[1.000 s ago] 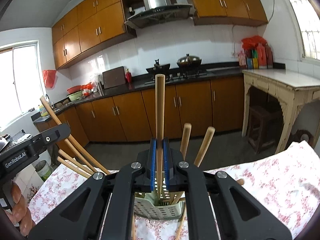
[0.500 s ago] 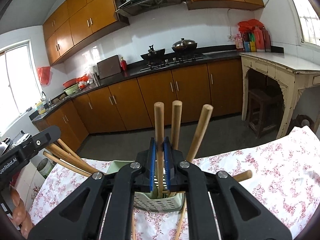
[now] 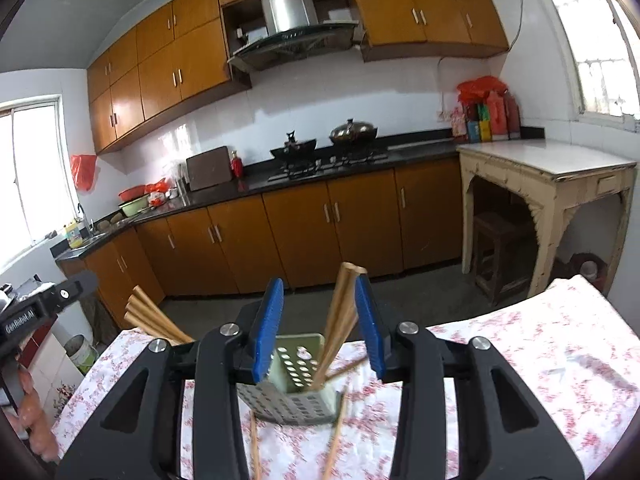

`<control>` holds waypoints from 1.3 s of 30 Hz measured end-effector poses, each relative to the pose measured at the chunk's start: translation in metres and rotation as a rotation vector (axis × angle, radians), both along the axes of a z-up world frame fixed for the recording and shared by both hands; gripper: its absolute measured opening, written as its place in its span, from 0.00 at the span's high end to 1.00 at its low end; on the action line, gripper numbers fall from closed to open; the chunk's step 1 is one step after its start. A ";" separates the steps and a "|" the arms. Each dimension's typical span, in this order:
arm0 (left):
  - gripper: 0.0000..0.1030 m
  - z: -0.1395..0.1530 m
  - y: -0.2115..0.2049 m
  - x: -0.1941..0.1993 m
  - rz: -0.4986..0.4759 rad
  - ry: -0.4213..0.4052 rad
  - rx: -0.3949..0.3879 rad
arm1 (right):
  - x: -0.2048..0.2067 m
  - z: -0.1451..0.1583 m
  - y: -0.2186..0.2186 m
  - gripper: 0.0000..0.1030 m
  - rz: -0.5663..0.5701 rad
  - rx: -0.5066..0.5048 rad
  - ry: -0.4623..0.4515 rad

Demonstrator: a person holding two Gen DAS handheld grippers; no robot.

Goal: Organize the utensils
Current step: 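Withdraw both open grippers from the holder toward the remaining loose chopsticks, then close the right gripper on a loose chopstick while the left gripper grasps the last one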

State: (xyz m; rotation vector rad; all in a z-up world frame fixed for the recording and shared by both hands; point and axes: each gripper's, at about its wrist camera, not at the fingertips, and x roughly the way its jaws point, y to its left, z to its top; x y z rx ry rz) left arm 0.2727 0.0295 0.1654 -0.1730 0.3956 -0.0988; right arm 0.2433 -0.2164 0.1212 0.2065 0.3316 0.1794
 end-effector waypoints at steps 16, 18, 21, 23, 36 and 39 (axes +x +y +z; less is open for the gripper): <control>0.68 -0.128 0.029 -0.054 0.092 0.218 0.040 | -0.034 -0.146 -0.018 0.60 -0.039 -0.024 0.323; 0.68 -0.144 0.029 -0.051 0.096 0.244 0.043 | -0.028 -0.161 -0.009 0.60 -0.022 -0.028 0.362; 0.67 -0.164 0.026 -0.044 0.098 0.278 0.060 | -0.025 -0.175 0.006 0.60 0.015 -0.030 0.406; 0.66 -0.176 0.024 -0.039 0.092 0.308 0.056 | -0.019 -0.185 0.018 0.60 0.052 -0.038 0.440; 0.66 -0.211 0.001 -0.024 0.027 0.402 0.022 | -0.009 -0.224 0.062 0.77 0.101 -0.182 0.512; 0.66 -0.215 -0.006 -0.020 0.011 0.415 0.020 | -0.010 -0.224 0.059 0.92 0.068 -0.207 0.504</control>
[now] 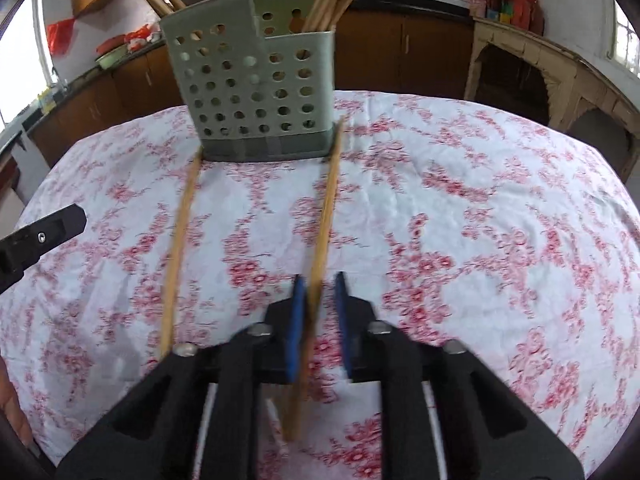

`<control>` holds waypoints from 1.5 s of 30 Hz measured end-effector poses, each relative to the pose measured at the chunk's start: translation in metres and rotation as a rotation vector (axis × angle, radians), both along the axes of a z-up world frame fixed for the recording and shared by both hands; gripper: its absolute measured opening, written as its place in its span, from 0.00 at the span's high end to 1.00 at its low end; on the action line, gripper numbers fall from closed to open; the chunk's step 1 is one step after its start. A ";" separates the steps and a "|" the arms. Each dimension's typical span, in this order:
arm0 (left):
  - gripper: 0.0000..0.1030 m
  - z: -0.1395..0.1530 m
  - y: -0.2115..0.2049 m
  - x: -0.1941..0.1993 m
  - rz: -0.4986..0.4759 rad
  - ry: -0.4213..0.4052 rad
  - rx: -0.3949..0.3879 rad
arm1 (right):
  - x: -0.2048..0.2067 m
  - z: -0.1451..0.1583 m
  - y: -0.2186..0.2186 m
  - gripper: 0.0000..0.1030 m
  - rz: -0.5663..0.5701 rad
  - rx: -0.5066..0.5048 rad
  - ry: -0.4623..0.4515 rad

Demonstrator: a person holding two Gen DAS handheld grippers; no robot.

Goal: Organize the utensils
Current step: 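Close the right gripper on a loose chopstick while the left gripper grasps the last one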

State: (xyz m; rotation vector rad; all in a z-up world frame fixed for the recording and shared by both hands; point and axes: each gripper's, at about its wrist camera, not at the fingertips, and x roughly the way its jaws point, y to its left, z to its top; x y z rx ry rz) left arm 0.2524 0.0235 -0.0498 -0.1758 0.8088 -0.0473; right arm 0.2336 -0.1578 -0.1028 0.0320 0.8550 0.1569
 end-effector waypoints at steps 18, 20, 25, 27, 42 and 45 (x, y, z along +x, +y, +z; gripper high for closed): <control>0.66 -0.031 -0.060 0.018 -0.088 0.083 0.007 | 0.009 -0.002 -0.079 0.93 -0.205 0.030 0.002; 0.66 -0.033 -0.063 0.019 -0.087 0.090 0.018 | 0.009 -0.002 -0.080 0.93 -0.204 0.035 0.003; 0.66 -0.039 -0.067 0.021 -0.080 0.097 0.042 | 0.009 -0.001 -0.079 0.93 -0.202 0.037 0.004; 0.72 -0.039 -0.069 0.021 -0.070 0.095 0.055 | 0.010 -0.001 -0.079 0.93 -0.200 0.039 0.004; 0.91 -0.037 0.025 0.035 0.012 0.109 0.083 | 0.016 0.000 -0.065 0.93 -0.133 0.051 0.003; 0.85 -0.037 0.032 0.030 -0.005 0.106 0.081 | 0.015 0.000 -0.066 0.92 -0.132 0.054 0.004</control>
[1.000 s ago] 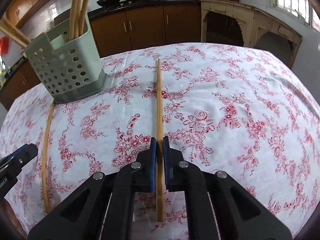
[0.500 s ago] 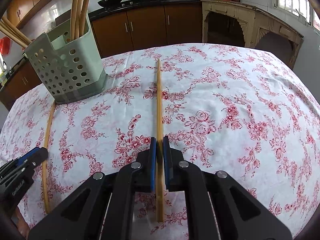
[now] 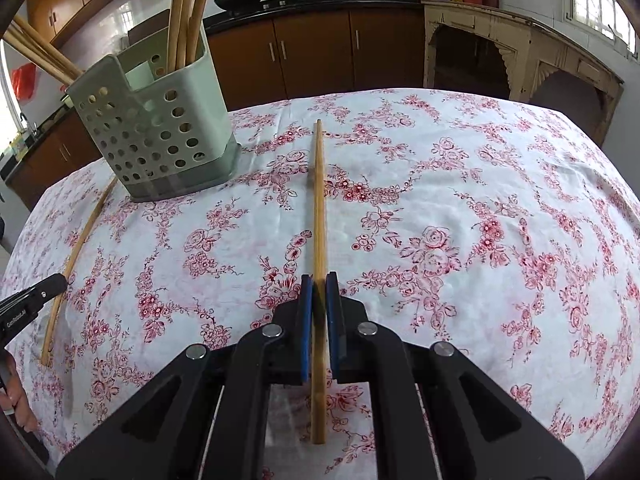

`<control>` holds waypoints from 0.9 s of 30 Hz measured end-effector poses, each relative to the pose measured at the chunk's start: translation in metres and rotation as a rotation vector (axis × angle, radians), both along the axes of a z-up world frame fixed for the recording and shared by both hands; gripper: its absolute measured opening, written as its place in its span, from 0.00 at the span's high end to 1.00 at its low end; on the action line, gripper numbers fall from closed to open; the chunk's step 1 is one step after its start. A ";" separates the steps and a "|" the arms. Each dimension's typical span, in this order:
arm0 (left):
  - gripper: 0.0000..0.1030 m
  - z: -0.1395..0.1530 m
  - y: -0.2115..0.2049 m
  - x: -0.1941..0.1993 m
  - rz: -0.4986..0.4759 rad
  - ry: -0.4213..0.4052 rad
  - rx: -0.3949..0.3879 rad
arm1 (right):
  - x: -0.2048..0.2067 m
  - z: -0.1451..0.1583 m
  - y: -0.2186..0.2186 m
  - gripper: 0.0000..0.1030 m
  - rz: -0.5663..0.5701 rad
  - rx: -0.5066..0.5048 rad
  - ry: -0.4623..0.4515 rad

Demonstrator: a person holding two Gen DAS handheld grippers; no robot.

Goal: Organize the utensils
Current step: 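Close the right gripper on a loose chopstick while the left gripper grasps the last one, then lift the right gripper's chopstick upright toward the holder while the left gripper lifts its chopstick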

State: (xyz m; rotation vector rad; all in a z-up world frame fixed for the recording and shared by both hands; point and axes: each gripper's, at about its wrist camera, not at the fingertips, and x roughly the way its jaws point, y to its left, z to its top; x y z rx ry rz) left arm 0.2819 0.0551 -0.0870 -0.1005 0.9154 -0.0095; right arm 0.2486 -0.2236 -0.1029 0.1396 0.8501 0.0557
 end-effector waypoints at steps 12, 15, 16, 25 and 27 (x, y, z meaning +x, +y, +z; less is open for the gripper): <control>0.86 -0.001 -0.004 -0.027 -0.011 -0.030 0.021 | -0.014 0.001 0.001 0.92 0.020 -0.024 0.002; 0.92 -0.002 -0.003 -0.034 0.012 -0.027 0.015 | -0.014 0.001 0.000 0.92 0.020 -0.017 0.002; 0.92 -0.002 -0.002 -0.036 0.014 -0.027 0.011 | -0.014 0.001 0.000 0.93 0.021 -0.015 0.002; 0.93 0.012 -0.001 -0.041 -0.035 -0.002 0.009 | -0.028 0.024 -0.014 0.93 0.000 0.016 -0.065; 0.93 0.023 0.000 -0.045 -0.052 -0.019 0.013 | -0.031 0.032 -0.018 0.93 -0.008 0.023 -0.086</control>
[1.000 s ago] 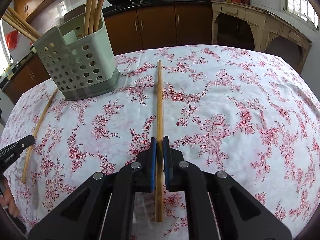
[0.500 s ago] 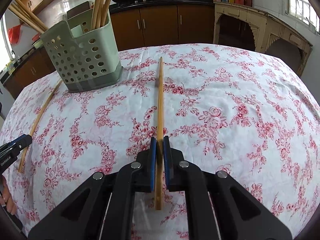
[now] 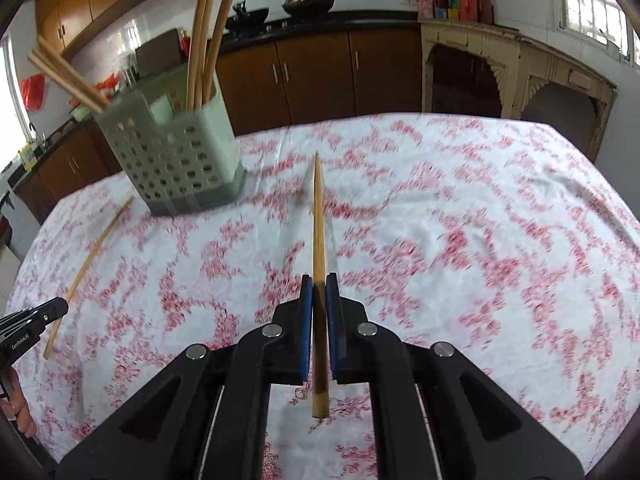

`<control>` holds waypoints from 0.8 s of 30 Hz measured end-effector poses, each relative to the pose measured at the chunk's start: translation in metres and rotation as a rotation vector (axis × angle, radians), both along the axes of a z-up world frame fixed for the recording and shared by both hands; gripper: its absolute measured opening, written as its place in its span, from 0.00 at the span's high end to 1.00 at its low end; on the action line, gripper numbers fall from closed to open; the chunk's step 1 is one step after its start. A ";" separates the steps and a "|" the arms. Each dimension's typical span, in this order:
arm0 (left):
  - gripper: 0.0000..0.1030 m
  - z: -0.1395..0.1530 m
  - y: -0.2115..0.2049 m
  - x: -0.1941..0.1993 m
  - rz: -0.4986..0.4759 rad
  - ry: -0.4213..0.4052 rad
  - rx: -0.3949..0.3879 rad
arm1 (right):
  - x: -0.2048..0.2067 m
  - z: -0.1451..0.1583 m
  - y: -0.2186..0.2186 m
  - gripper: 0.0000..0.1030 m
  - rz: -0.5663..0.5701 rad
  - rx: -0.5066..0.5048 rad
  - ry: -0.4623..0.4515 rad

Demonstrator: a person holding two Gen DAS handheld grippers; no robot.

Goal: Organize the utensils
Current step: 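Lift the right gripper's chopstick upright toward the holder while the left gripper lifts its chopstick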

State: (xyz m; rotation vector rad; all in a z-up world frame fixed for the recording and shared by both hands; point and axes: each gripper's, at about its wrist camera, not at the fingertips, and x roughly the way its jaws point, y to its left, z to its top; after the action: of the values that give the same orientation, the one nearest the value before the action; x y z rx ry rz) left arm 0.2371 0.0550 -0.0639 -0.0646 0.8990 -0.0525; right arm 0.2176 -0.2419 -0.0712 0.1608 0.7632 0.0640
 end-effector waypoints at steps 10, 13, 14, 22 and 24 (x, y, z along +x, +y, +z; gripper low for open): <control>0.93 0.064 0.007 -0.011 -0.005 -0.149 -0.013 | -0.009 0.041 -0.015 0.93 -0.035 0.022 -0.126; 0.93 0.083 0.009 -0.014 0.001 -0.208 -0.031 | -0.011 0.050 -0.017 0.93 -0.037 0.023 -0.157; 0.93 0.091 0.010 -0.016 0.005 -0.231 -0.040 | -0.012 0.052 -0.018 0.93 -0.038 0.023 -0.164; 0.93 0.099 0.006 -0.015 -0.005 -0.242 -0.025 | -0.012 0.061 -0.017 0.93 -0.034 0.013 -0.192; 0.93 0.091 0.009 -0.013 0.008 -0.221 -0.037 | -0.013 0.059 -0.017 0.93 -0.034 0.014 -0.188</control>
State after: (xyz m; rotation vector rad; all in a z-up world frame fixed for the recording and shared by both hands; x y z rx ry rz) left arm 0.2241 0.0635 0.0273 -0.0949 0.6771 -0.0676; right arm 0.2050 -0.2590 -0.0126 0.1782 0.5721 0.0513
